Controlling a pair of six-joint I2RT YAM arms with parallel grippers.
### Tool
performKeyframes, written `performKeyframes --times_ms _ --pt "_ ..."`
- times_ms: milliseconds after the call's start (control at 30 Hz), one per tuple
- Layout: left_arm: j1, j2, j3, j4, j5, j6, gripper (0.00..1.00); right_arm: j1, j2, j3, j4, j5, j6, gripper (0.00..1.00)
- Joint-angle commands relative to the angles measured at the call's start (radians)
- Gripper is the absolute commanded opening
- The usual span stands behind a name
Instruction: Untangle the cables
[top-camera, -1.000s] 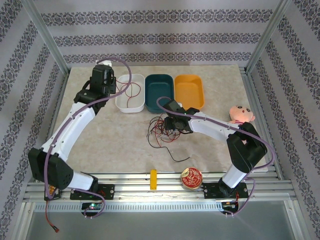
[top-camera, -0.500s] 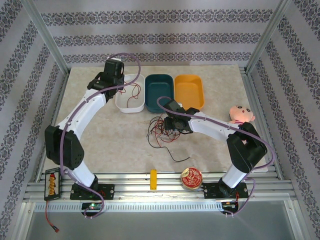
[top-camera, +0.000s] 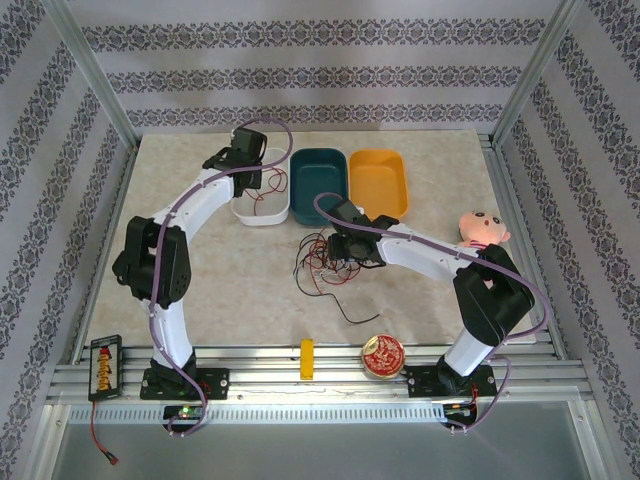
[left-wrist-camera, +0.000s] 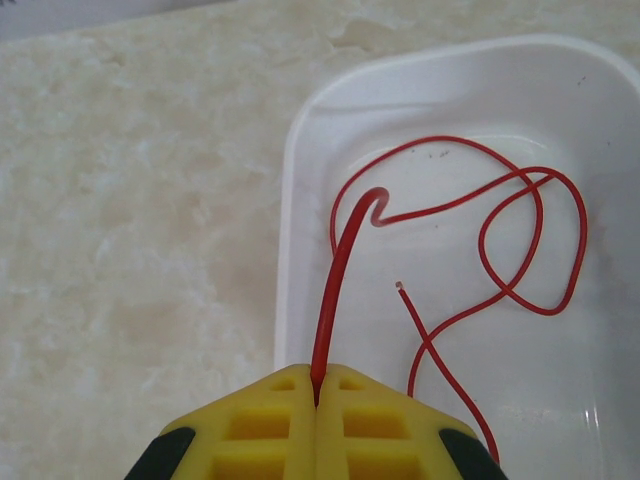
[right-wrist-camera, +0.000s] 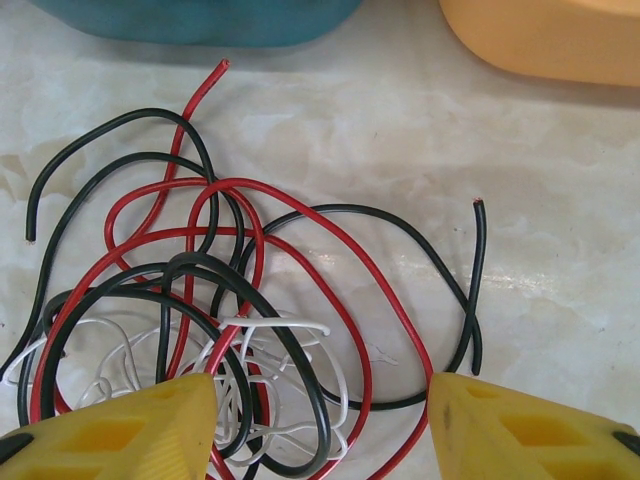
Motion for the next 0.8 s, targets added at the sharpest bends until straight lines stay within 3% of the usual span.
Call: performKeyframes --times_ms 0,233,467,633,767 --pt "0.008 0.008 -0.007 0.014 0.021 -0.077 0.0 0.014 0.008 -0.002 0.006 -0.004 0.022 0.58" --pt "0.008 0.016 -0.077 0.05 0.036 -0.107 0.0 0.025 0.017 0.0 0.009 -0.002 0.021 0.58" --pt "0.007 0.02 -0.121 0.058 0.073 -0.133 0.18 0.028 0.014 0.001 0.01 0.0 0.02 0.58" --pt "0.007 0.004 -0.135 0.066 0.057 -0.129 0.39 0.028 0.013 0.006 0.009 0.001 0.013 0.58" --pt "0.007 -0.005 -0.134 0.063 0.05 -0.123 0.41 0.027 0.01 0.005 0.009 0.003 0.014 0.58"
